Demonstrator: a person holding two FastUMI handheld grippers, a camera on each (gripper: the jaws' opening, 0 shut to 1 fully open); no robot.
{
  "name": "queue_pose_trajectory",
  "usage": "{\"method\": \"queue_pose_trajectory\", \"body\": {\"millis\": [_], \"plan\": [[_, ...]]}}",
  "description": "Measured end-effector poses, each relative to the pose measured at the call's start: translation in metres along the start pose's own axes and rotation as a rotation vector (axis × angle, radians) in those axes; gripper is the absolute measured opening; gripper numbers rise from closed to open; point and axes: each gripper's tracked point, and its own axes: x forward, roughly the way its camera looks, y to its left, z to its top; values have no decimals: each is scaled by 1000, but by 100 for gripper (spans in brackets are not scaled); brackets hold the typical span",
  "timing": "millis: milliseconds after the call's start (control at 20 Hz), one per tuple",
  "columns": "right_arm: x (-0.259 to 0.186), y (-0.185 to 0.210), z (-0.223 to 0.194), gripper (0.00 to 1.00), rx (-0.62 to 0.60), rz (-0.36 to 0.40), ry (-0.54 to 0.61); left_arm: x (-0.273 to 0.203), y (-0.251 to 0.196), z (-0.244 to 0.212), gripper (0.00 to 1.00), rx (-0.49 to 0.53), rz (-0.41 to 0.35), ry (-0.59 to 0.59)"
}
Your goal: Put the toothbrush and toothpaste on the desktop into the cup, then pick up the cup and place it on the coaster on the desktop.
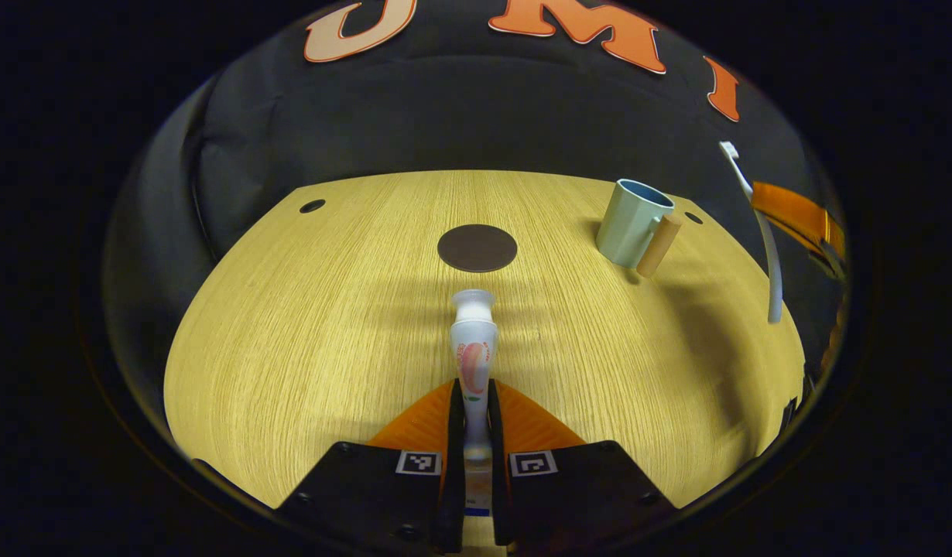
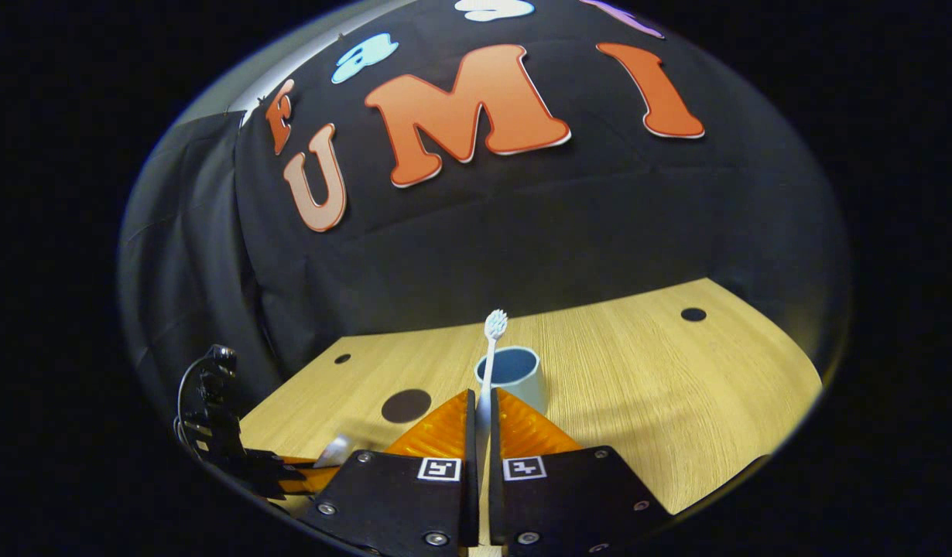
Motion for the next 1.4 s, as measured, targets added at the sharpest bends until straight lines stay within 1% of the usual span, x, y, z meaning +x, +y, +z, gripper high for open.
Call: {"method": "queue_pose_trajectory", "body": {"millis": [50,150,200,250,300,400,450,500,550,650,750,800,850,900,950,1050,1200,1250,1400], "plan": [[-4,1,12,6,-9,7,-39,-16,-6,17,18,2,2,-7],[5,3,32,6,-31,5,-99,-54,-24,55,18,6,7,-16],[8,5,41,5,-40,5,-127,-79,-42,86,18,9,10,-16],[10,6,49,6,-51,3,-154,-90,-51,107,18,14,16,-19],[13,7,59,5,-58,4,-191,-115,-65,147,18,17,24,-28],[17,9,70,5,-74,14,-235,-138,-74,192,18,22,31,-43],[17,9,73,5,-79,14,-249,-136,-44,156,18,25,26,-48],[18,10,78,5,-81,18,-270,-145,-55,182,18,25,21,-54],[18,11,83,5,-84,28,-296,-165,-82,223,18,27,19,-59],[19,13,94,6,-117,31,-355,-198,-88,242,18,28,21,-71],[21,14,103,6,-150,33,-409,-227,-87,247,18,24,22,-82],[22,16,105,5,-144,45,-434,-193,-59,183,18,23,22,-89],[24,20,105,6,-147,60,-445,-213,-73,205,18,22,22,-99],[30,19,101,6,-155,59,-454,-226,-75,214,18,22,24,-107],[34,17,98,5,-173,54,-461,-229,-73,212,18,24,25,-115],[41,14,95,5,-195,49,-479,-243,-74,222,18,30,29,-125],[55,10,99,6,-176,66,-526,-254,-71,227,18,33,34,-133],[61,8,98,6,-174,64,-533,-249,-71,225,18,32,39,-134],[74,5,86,6,-164,66,-526,-248,-64,227,18,29,57,-153]]}}
